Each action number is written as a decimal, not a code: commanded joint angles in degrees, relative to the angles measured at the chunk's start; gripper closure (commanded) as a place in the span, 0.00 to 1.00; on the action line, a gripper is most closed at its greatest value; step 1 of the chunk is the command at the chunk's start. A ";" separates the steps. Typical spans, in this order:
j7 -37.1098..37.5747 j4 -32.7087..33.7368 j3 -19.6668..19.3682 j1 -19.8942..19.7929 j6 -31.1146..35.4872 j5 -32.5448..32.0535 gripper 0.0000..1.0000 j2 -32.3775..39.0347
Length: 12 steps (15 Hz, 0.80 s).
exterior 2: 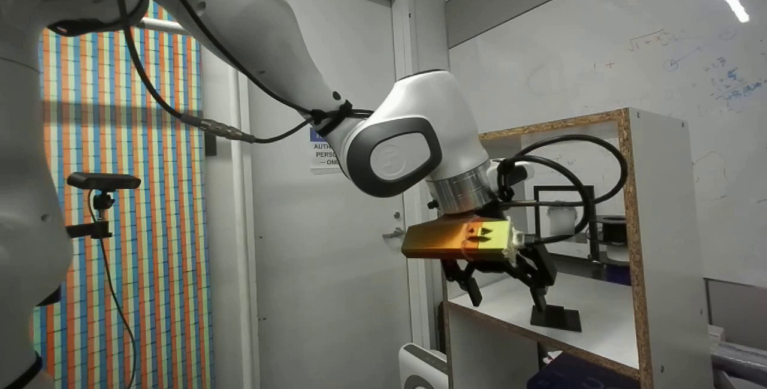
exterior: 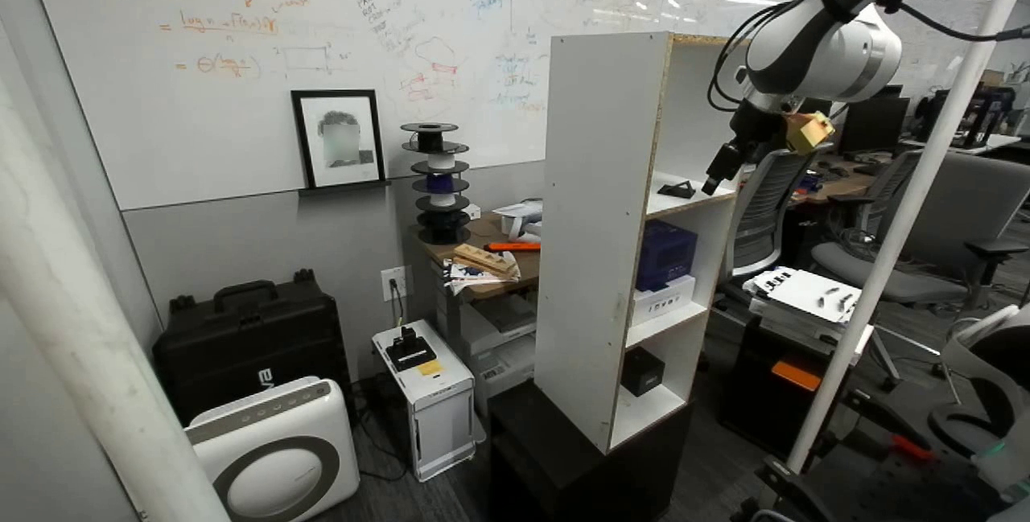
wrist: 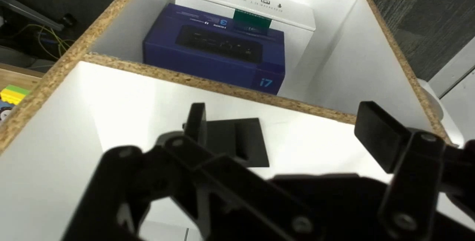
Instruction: Put the black object on top of the shelf
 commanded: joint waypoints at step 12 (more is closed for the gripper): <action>-22.26 16.71 4.64 -1.98 4.03 33.76 0.34 15.71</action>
